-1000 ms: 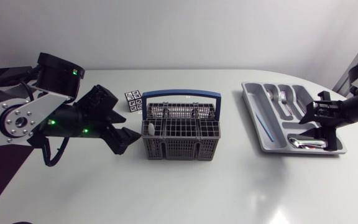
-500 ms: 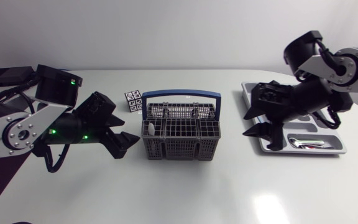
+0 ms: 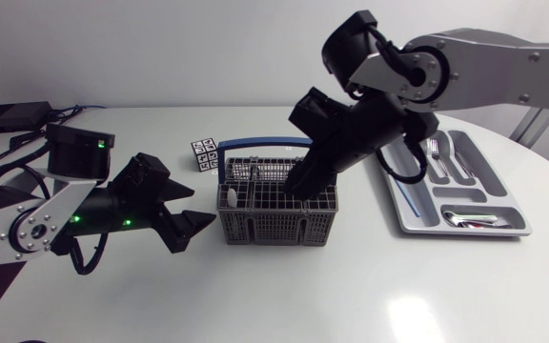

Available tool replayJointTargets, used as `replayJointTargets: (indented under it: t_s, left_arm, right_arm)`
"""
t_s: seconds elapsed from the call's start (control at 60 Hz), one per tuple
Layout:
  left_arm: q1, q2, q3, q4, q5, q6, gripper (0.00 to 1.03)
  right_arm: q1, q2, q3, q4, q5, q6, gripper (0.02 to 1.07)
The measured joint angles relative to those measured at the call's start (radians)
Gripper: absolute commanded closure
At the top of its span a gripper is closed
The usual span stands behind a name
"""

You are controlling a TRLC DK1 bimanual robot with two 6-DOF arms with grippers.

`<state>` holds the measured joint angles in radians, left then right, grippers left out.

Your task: Transfer all utensils from the basket to the drawer tray.

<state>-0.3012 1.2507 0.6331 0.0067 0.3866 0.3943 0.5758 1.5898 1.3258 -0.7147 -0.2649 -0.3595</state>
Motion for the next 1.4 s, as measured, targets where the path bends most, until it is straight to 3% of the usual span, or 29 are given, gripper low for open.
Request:
replayJointTargets:
  t_s: [0.483, 0.817, 1.033, 1.3, 1.4]
  left_arm:
    - [0.034, 0.008, -0.084, 0.177, 0.059, 0.026, 0.14]
    - [0.050, 0.058, -0.126, 0.250, 0.100, 0.026, 0.14]
    - [0.048, 0.073, -0.132, 0.269, 0.100, 0.025, 0.14]
    - [0.029, 0.073, -0.132, 0.283, 0.100, 0.025, 0.14]
    - [0.024, 0.073, -0.132, 0.283, 0.100, 0.025, 0.14]
  right_arm:
    - [0.096, 0.140, 0.063, 0.137, -0.046, 0.330, 0.44]
    - [0.129, 0.206, 0.103, 0.184, -0.048, 0.409, 0.49]
    - [0.130, 0.251, 0.122, 0.188, -0.048, 0.420, 0.63]
    - [0.146, 0.257, 0.122, 0.192, -0.053, 0.420, 1.01]
    - [0.147, 0.257, 0.122, 0.196, -0.063, 0.420, 1.01]
